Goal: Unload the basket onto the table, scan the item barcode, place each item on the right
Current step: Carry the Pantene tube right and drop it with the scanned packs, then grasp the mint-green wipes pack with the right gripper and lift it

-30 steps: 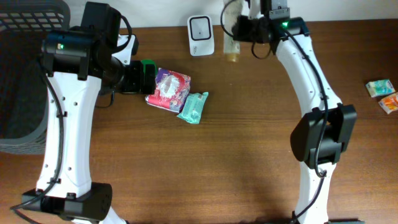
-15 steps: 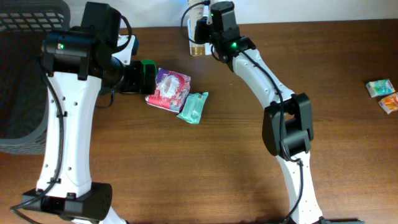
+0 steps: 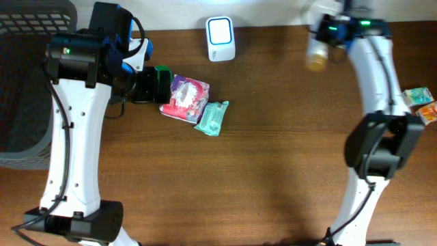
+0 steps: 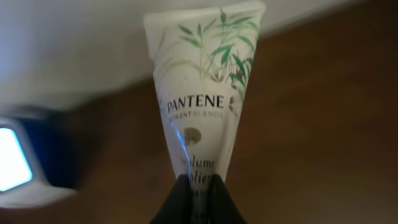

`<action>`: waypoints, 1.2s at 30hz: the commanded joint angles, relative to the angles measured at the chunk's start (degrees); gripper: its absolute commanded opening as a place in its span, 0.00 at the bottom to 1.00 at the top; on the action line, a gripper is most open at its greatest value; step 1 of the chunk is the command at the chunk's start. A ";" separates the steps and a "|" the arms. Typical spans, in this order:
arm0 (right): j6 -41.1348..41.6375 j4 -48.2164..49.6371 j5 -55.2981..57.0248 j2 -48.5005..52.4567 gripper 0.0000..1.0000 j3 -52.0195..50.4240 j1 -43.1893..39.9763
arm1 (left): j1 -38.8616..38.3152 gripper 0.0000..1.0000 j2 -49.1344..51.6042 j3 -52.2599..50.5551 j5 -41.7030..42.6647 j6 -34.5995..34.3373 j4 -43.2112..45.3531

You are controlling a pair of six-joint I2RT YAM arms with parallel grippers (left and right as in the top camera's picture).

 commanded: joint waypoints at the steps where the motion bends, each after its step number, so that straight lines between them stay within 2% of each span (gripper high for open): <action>1: -21.14 -9.86 0.02 -2.23 0.04 0.72 -7.78 | -0.17 0.99 -0.87 0.09 0.02 0.90 0.02; 4: -28.89 -14.56 0.00 -2.23 0.04 0.22 -13.79 | -0.17 0.99 -0.87 0.09 0.02 0.90 0.02; 9: -33.40 -12.04 0.46 1.33 0.04 -2.93 -24.55 | -0.17 0.99 -0.87 0.09 0.02 0.90 0.02; 12: -33.31 -9.16 1.92 5.33 0.04 -2.93 -29.62 | -0.17 0.99 -0.87 0.09 0.02 0.90 0.02; 13: -32.44 -8.04 4.61 6.23 0.11 -2.93 -30.62 | -0.17 0.99 -0.87 0.09 0.02 0.90 0.02; 14: -26.64 -6.12 8.94 6.71 0.18 -2.91 -31.54 | -0.17 0.99 -0.87 0.09 0.02 0.90 0.02; 16: -22.40 -5.81 8.83 5.99 0.15 -1.60 -31.17 | -0.17 0.99 -0.87 0.09 0.02 0.90 0.02; 19: -19.87 -7.26 -2.29 1.86 0.18 1.31 -26.08 | -0.17 0.99 -0.87 0.09 0.02 0.90 0.02; 21: -14.40 -7.26 -2.29 -2.29 0.19 2.29 -21.62 | -0.17 0.99 -0.87 0.09 0.02 0.90 0.02; 22: -11.72 -7.96 -5.09 -5.31 0.24 2.40 -18.05 | -0.17 0.99 -0.87 0.09 0.02 0.90 0.02; 23: -11.39 -10.51 -11.61 -7.23 0.63 2.40 -14.67 | -0.17 0.99 -0.87 0.09 0.02 0.90 0.02; 24: -11.41 -17.07 -21.51 -7.96 0.67 2.38 -10.43 | -0.17 0.99 -0.87 0.09 0.02 0.90 0.02; 26: -11.43 -28.50 -25.68 -6.16 0.67 1.84 -1.97 | -0.17 0.99 -0.87 0.09 0.02 0.90 0.02; 27: -11.43 -31.34 -25.62 -5.22 0.75 0.79 2.05 | -0.17 0.99 -0.87 0.09 0.02 0.90 0.02; 28: -11.89 -33.14 -25.57 -4.66 0.89 -1.22 6.08 | -0.17 0.99 -0.87 0.09 0.02 0.90 0.02; 29: -11.85 -33.73 -25.62 -4.15 0.96 -4.33 10.91 | -0.17 0.99 -0.87 0.09 0.02 0.90 0.02; 30: -11.85 -32.50 -25.66 -4.13 1.00 -7.58 14.05 | -0.17 0.99 -0.87 0.09 0.02 0.90 0.02; 31: -11.82 -30.91 -27.87 -4.13 0.99 -11.32 16.92 | -0.17 0.99 -0.87 0.09 0.02 0.90 0.02; 32: -11.82 -27.54 -33.57 -4.13 0.99 -15.65 19.10 | -0.17 0.99 -0.87 0.09 0.02 0.90 0.02; 34: -11.78 -19.15 -48.00 -4.13 0.99 -24.48 19.47 | -0.17 0.99 -0.87 0.09 0.02 0.90 0.02; 36: -6.82 -10.12 -54.05 -4.13 0.99 -30.53 18.97 | -0.17 0.99 -0.87 0.09 0.02 0.90 0.02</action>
